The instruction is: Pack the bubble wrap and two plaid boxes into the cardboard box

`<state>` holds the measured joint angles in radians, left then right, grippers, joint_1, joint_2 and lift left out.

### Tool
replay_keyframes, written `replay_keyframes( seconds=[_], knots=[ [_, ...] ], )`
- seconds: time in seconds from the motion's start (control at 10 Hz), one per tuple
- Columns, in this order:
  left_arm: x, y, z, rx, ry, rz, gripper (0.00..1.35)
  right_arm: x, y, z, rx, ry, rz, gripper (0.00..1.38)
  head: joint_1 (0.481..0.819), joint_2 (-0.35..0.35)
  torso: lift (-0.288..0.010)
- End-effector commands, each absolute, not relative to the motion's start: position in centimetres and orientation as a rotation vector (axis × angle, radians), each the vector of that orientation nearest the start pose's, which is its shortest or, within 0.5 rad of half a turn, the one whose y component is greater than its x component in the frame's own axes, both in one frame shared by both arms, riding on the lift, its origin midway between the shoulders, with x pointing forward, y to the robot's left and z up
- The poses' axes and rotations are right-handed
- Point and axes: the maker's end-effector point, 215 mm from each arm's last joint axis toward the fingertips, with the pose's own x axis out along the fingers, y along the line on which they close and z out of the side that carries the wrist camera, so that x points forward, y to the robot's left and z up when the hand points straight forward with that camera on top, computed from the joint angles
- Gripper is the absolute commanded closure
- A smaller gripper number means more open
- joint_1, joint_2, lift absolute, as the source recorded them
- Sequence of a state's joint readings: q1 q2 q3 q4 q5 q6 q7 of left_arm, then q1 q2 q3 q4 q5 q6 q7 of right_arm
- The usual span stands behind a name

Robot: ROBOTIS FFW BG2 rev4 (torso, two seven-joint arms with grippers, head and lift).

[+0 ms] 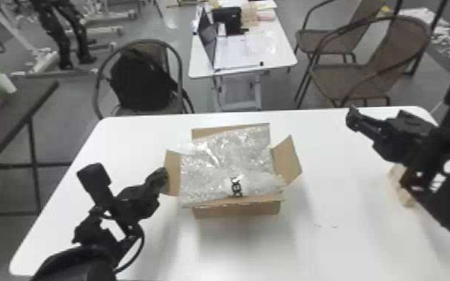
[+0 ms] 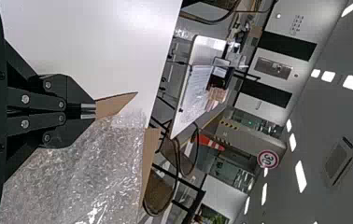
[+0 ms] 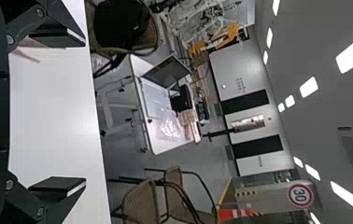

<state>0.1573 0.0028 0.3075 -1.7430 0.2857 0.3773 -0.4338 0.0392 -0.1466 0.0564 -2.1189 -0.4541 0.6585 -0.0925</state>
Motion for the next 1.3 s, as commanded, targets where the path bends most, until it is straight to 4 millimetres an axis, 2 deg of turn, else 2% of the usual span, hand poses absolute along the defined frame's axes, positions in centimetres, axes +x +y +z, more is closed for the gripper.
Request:
replay_keyframes(
  seconds=[0.0,0.1,0.3,0.5,0.6,0.8,1.2],
  knots=[
    [51.7,29.2,-41.3,-0.351,0.243,-0.171,1.21,52.7,-19.7,-30.4,0.168,0.187,0.13,0.23,0.695,0.127,-0.071],
    [51.6,29.5,-41.3,-0.352,0.239,-0.166,1.21,50.3,-21.3,-32.5,0.131,0.147,0.084,0.23,0.695,0.118,-0.071],
    [51.2,29.8,-41.5,-0.361,0.237,-0.161,1.21,46.2,-24.9,-36.6,0.176,0.074,-0.032,0.24,0.695,0.085,-0.071],
    [51.2,29.7,-41.5,-0.364,0.236,-0.162,1.21,44.6,-28.1,-39.8,0.196,0.108,-0.082,0.24,0.695,0.058,-0.071],
    [51.3,29.7,-41.4,-0.362,0.235,-0.164,1.21,44.6,-29.4,-40.7,0.201,0.111,-0.091,0.24,0.695,0.04,-0.071],
    [51.1,29.8,-41.5,-0.365,0.236,-0.163,1.21,46.0,-31.3,-42.2,0.227,0.115,-0.082,0.24,0.695,0.005,-0.071],
    [51.0,29.9,-41.6,-0.371,0.236,-0.158,1.21,49.9,-32.2,-45.2,0.234,0.137,0.009,0.24,0.695,-0.019,-0.071]
  ],
)
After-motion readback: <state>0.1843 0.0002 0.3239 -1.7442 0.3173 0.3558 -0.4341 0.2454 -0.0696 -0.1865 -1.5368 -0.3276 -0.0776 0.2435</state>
